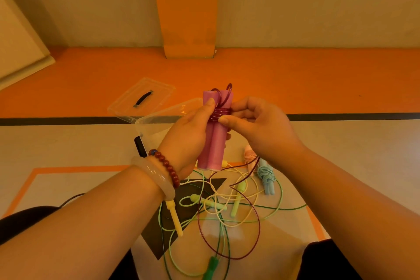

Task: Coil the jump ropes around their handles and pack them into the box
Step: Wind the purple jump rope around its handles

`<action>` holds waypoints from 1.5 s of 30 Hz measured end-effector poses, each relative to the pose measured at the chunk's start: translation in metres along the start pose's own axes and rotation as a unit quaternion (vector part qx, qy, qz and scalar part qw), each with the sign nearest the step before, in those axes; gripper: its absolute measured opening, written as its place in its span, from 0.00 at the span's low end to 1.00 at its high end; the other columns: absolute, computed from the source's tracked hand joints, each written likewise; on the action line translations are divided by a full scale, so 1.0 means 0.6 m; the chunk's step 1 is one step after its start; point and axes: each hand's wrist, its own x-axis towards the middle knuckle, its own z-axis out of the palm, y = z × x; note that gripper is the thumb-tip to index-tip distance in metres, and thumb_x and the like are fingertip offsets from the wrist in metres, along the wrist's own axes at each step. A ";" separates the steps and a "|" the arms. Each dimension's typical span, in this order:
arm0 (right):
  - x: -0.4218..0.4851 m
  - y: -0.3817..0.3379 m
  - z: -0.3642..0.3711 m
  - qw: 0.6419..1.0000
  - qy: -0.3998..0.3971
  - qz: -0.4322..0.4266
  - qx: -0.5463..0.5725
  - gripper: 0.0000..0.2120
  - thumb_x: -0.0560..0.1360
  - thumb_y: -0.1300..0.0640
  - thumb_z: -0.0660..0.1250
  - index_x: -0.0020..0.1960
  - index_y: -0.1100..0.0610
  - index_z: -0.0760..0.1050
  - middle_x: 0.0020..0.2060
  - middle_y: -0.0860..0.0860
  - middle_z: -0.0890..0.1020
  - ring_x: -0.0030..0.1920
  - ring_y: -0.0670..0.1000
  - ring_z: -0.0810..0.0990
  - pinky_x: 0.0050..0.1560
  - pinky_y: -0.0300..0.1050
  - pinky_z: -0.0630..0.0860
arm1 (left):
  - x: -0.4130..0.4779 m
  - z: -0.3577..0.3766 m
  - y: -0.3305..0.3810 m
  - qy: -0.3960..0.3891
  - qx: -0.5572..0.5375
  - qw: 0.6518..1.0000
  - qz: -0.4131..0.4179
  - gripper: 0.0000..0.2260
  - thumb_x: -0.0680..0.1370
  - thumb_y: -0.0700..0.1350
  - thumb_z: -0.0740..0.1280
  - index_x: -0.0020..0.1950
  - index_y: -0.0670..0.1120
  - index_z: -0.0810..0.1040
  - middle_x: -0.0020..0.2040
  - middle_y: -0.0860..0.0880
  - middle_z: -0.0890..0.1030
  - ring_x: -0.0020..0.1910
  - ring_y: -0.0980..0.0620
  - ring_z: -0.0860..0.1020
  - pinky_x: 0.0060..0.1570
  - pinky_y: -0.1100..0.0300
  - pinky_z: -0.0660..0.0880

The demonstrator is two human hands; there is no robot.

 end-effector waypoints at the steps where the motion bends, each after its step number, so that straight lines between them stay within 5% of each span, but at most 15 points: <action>1: 0.000 0.000 -0.002 1.000 -0.008 -0.004 0.003 0.09 0.70 0.55 0.74 0.48 0.51 0.77 0.42 0.51 0.85 0.43 0.48 0.84 0.49 0.45 0.79 | 0.000 0.000 0.001 -0.002 -0.003 1.000 -0.003 0.12 0.80 0.57 0.59 0.51 0.53 0.80 0.43 0.46 0.85 0.38 0.49 0.83 0.40 0.52 0.81; 6: -0.013 0.001 0.010 0.999 0.012 -0.032 0.027 0.11 0.69 0.58 0.75 0.49 0.56 0.77 0.40 0.51 0.84 0.40 0.48 0.82 0.42 0.37 0.78 | -0.001 0.003 0.000 0.027 0.002 0.999 0.020 0.16 0.78 0.62 0.56 0.47 0.58 0.81 0.42 0.48 0.85 0.33 0.50 0.82 0.35 0.55 0.78; 9: -0.018 0.003 0.019 0.998 0.022 -0.065 0.010 0.10 0.70 0.57 0.74 0.45 0.49 0.74 0.37 0.44 0.82 0.33 0.40 0.80 0.37 0.31 0.74 | 0.003 0.002 -0.002 0.031 -0.013 0.999 0.010 0.16 0.79 0.62 0.57 0.49 0.56 0.81 0.45 0.47 0.85 0.39 0.48 0.83 0.43 0.49 0.80; 11: -0.019 0.006 0.019 0.997 0.029 -0.077 -0.007 0.11 0.70 0.55 0.74 0.45 0.45 0.73 0.38 0.44 0.83 0.34 0.40 0.81 0.42 0.36 0.77 | 0.005 0.000 -0.001 0.027 -0.038 0.999 -0.003 0.16 0.78 0.61 0.59 0.51 0.55 0.81 0.46 0.46 0.85 0.42 0.46 0.84 0.47 0.48 0.80; 16: -0.014 0.013 0.021 0.995 0.023 -0.092 -0.029 0.12 0.70 0.55 0.74 0.46 0.43 0.72 0.42 0.44 0.83 0.44 0.44 0.83 0.49 0.43 0.80 | 0.001 -0.002 0.001 0.025 -0.067 0.997 -0.034 0.15 0.79 0.60 0.60 0.53 0.53 0.81 0.44 0.45 0.85 0.38 0.48 0.83 0.37 0.53 0.79; 21: -0.011 0.016 0.019 0.995 -0.015 -0.092 -0.023 0.19 0.67 0.54 0.76 0.50 0.44 0.70 0.47 0.43 0.81 0.52 0.44 0.81 0.55 0.44 0.78 | 0.004 -0.003 0.000 0.049 -0.049 0.998 -0.011 0.17 0.78 0.62 0.60 0.48 0.54 0.84 0.49 0.43 0.85 0.51 0.41 0.82 0.54 0.38 0.77; 28: -0.010 0.018 0.016 0.993 -0.036 -0.102 -0.041 0.19 0.70 0.53 0.74 0.53 0.41 0.68 0.53 0.48 0.80 0.55 0.47 0.80 0.55 0.50 0.79 | 0.009 0.000 0.002 0.055 -0.035 0.998 0.008 0.20 0.75 0.66 0.59 0.53 0.56 0.83 0.52 0.45 0.84 0.53 0.42 0.82 0.56 0.36 0.76; 32: -0.016 0.016 0.012 0.989 -0.048 -0.120 -0.070 0.18 0.72 0.60 0.74 0.58 0.54 0.71 0.37 0.38 0.74 0.39 0.31 0.76 0.40 0.26 0.71 | 0.008 0.001 0.002 0.056 -0.055 0.996 -0.045 0.19 0.79 0.62 0.57 0.55 0.52 0.81 0.53 0.41 0.83 0.51 0.42 0.82 0.52 0.42 0.79; 34: -0.021 0.017 0.016 0.988 -0.051 -0.121 -0.086 0.18 0.72 0.61 0.74 0.58 0.52 0.71 0.35 0.37 0.72 0.39 0.30 0.74 0.39 0.23 0.69 | 0.005 -0.001 0.001 0.056 -0.059 0.994 -0.070 0.20 0.80 0.62 0.57 0.56 0.50 0.81 0.54 0.40 0.83 0.50 0.41 0.81 0.49 0.43 0.79; 39: -0.008 0.019 0.010 0.995 -0.031 -0.086 -0.040 0.18 0.71 0.56 0.74 0.53 0.43 0.69 0.53 0.48 0.81 0.51 0.45 0.81 0.54 0.44 0.78 | 0.003 0.002 0.004 0.052 -0.011 0.999 -0.002 0.18 0.79 0.63 0.56 0.53 0.56 0.81 0.51 0.45 0.84 0.52 0.43 0.82 0.53 0.41 0.78; 41: -0.007 0.014 0.008 0.995 -0.035 -0.089 -0.041 0.17 0.71 0.56 0.74 0.52 0.43 0.69 0.53 0.48 0.81 0.46 0.53 0.82 0.52 0.54 0.79 | 0.002 0.000 0.007 0.057 0.017 0.998 0.038 0.17 0.79 0.63 0.55 0.48 0.61 0.82 0.49 0.47 0.84 0.51 0.44 0.81 0.55 0.41 0.78; 45: -0.004 0.009 0.002 0.996 -0.050 -0.077 0.016 0.13 0.70 0.60 0.73 0.50 0.49 0.73 0.49 0.51 0.83 0.45 0.51 0.83 0.51 0.48 0.80 | -0.005 -0.002 0.013 0.051 0.046 0.994 0.082 0.15 0.75 0.66 0.57 0.42 0.65 0.82 0.47 0.49 0.84 0.51 0.41 0.81 0.54 0.37 0.77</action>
